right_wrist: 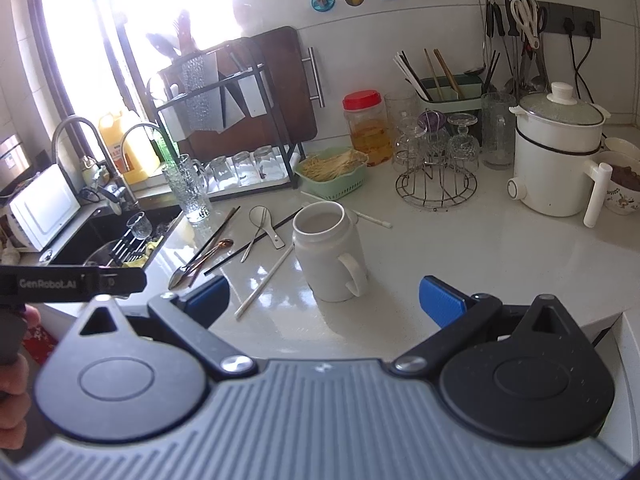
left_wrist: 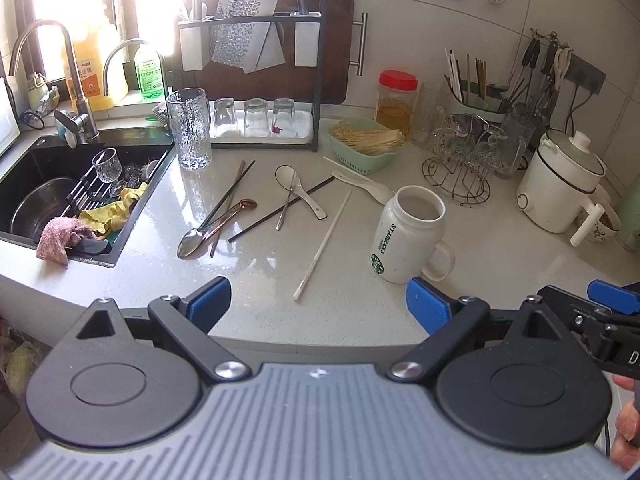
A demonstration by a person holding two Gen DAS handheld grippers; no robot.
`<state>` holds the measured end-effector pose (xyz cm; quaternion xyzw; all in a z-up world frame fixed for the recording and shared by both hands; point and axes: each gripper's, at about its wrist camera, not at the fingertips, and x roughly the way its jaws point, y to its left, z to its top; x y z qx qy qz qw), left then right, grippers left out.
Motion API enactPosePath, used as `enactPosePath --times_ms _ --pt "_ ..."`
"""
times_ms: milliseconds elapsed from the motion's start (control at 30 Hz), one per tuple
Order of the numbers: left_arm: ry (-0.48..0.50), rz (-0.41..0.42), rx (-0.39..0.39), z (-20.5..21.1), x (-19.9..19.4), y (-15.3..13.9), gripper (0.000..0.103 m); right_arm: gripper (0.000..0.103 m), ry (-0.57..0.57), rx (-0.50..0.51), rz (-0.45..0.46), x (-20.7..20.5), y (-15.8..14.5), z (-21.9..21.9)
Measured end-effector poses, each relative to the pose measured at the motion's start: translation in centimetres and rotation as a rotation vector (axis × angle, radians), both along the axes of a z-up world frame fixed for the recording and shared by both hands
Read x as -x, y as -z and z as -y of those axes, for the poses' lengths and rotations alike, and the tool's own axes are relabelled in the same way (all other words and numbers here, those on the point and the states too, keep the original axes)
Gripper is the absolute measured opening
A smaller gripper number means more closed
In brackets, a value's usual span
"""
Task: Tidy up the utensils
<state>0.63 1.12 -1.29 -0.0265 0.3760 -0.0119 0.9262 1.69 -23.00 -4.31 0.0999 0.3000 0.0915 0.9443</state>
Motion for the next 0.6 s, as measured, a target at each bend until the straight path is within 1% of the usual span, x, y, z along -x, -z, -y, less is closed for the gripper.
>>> enactPosePath --times_ms 400,500,600 --pt "0.005 -0.013 0.001 0.0 -0.8 0.3 0.097 0.102 -0.010 -0.013 -0.003 -0.4 0.4 0.0" --pt "0.002 -0.018 0.001 0.0 -1.2 0.5 0.097 0.101 -0.020 -0.001 -0.010 -0.4 0.6 0.0" --pt "0.007 -0.032 0.005 0.2 -1.7 0.7 0.097 0.101 -0.001 0.006 -0.015 -0.4 0.6 0.3"
